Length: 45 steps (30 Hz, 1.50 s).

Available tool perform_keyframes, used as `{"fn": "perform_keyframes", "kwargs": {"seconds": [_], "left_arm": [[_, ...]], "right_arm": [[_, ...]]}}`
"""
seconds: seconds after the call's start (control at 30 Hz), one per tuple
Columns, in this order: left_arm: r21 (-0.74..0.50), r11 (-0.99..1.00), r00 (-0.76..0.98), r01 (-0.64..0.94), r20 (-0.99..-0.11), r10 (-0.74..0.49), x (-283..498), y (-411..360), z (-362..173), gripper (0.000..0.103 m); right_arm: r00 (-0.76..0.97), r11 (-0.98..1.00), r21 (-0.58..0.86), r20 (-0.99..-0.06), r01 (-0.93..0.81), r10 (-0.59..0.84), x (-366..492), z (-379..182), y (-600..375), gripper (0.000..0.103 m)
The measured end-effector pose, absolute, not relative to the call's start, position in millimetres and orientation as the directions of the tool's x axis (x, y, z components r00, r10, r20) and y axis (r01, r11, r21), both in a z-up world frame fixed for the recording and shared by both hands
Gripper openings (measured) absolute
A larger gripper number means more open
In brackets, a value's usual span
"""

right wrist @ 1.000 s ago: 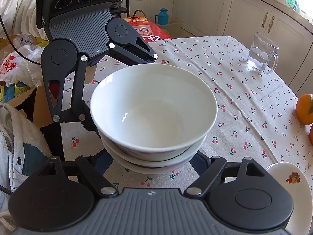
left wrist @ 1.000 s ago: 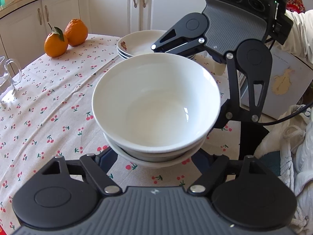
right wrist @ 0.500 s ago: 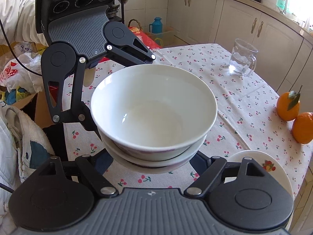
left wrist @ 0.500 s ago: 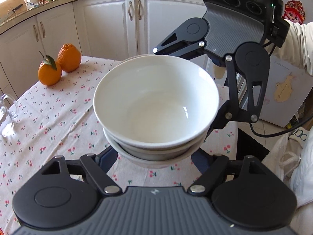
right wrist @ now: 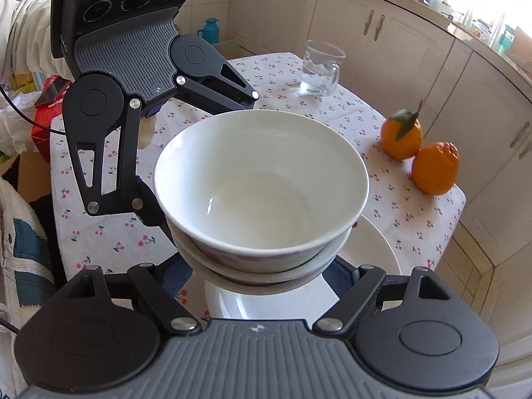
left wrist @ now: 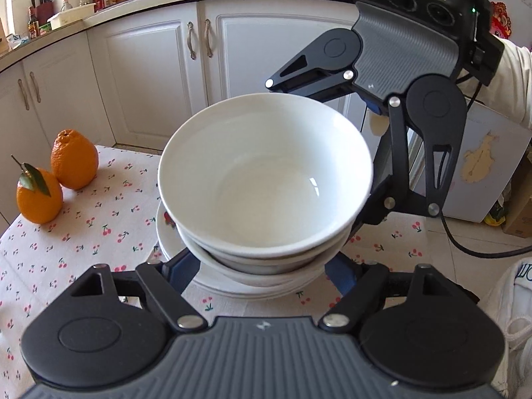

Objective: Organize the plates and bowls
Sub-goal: 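Lift and carry the stack with both tools toward the oranges, then set the stack down on the table and open both tools, pulling back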

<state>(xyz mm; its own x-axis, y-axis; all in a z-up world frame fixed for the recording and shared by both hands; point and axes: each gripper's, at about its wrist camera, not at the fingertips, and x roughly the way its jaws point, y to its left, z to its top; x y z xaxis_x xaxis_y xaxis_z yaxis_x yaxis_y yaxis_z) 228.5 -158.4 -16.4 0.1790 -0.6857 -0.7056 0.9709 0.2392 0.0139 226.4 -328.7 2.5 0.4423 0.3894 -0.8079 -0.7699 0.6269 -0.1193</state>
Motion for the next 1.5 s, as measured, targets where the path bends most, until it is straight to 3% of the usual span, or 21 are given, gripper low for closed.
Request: {"fn": "perform_keyframes", "kwargs": {"seconds": [0.9, 1.0, 1.07, 1.13, 1.4, 1.5], "left_arm": [[0.022, 0.24, 0.181, 0.971, -0.724, -0.666, 248, -185, -33, 0.079], [0.019, 0.263, 0.196, 0.965, -0.716, -0.669, 247, -182, -34, 0.083], [0.014, 0.283, 0.208, 0.959, -0.711, -0.671, 246, -178, -34, 0.093], [0.028, 0.314, 0.241, 0.949, -0.706, -0.665, 242, -174, -32, 0.094], [0.061, 0.497, 0.42, 0.866, -0.629, -0.654, 211, -142, -16, 0.095], [0.066, 0.587, 0.518, 0.807, -0.557, -0.649, 188, -129, -7, 0.102]], "right_arm": [[0.437, 0.727, -0.055, -0.829, -0.684, 0.348, 253, -26, -363, 0.087], [0.439, 0.734, -0.054, -0.83, -0.677, 0.345, 252, -26, -363, 0.089], [0.44, 0.738, -0.048, -0.828, -0.673, 0.348, 251, -26, -363, 0.093], [0.454, 0.745, -0.05, -0.819, -0.665, 0.351, 247, -24, -362, 0.103], [0.553, 0.828, -0.116, -0.793, -0.548, 0.255, 217, -14, -357, 0.103], [0.619, 0.885, -0.177, -0.772, -0.429, 0.145, 200, -9, -350, 0.103]]}}
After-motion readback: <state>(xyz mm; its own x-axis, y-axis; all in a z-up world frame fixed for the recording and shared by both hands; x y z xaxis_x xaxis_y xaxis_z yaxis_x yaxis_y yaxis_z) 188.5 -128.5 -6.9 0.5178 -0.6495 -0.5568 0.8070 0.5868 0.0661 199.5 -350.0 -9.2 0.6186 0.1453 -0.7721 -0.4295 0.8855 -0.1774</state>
